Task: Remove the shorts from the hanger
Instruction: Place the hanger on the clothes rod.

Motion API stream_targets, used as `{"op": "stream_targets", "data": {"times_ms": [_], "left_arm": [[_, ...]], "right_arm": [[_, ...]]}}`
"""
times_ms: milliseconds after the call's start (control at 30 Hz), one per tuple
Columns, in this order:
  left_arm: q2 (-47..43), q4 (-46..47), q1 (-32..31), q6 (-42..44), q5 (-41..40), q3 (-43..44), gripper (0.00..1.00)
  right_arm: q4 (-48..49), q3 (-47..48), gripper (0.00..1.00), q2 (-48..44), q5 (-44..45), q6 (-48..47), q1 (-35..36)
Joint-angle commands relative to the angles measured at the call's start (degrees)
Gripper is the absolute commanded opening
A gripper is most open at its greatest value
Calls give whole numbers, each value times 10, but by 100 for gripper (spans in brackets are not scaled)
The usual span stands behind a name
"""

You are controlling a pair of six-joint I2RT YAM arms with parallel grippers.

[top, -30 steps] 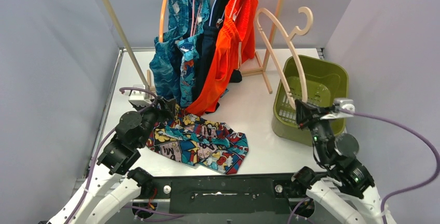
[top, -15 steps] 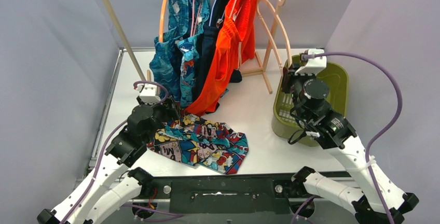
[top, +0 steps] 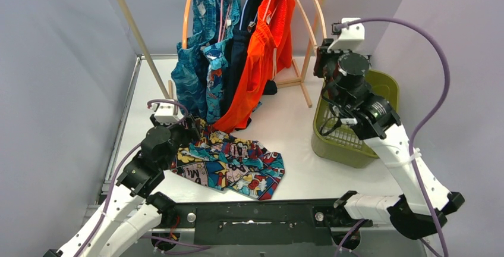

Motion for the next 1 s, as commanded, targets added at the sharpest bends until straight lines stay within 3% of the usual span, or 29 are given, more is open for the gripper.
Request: {"op": "stream_targets", "data": {"times_ms": [0,167,233,367,433,467,633,700,833,967], "left_arm": [[1,6,7,14,-10,-6,70],[17,3,27,14,21,-1,70],[21,1,33,13,32,1,70],[16,1,35,12,35,-2,70],[15,3,35,13,38,-4,70],[15,4,36,12,40,-3,70],[16,5,42,12,45,-2,70],[14,5,45,11,45,-2,70],[7,5,53,7,41,-4,70],[0,8,66,2,37,-8,70]], "right_arm": [[-30,80,0,55,27,-8,0],[-117,158,0,134,47,-5,-3],[-125,136,7,132,52,6,-5],[-81,52,30,88,40,22,-20],[-71,29,58,65,31,34,-28],[-69,19,65,52,27,35,-30],[-48,-50,74,-35,-20,56,-31],[-40,-101,76,-85,-44,80,-31],[42,-303,81,-215,-131,124,-30],[236,-524,85,-321,-349,93,-30]]}}
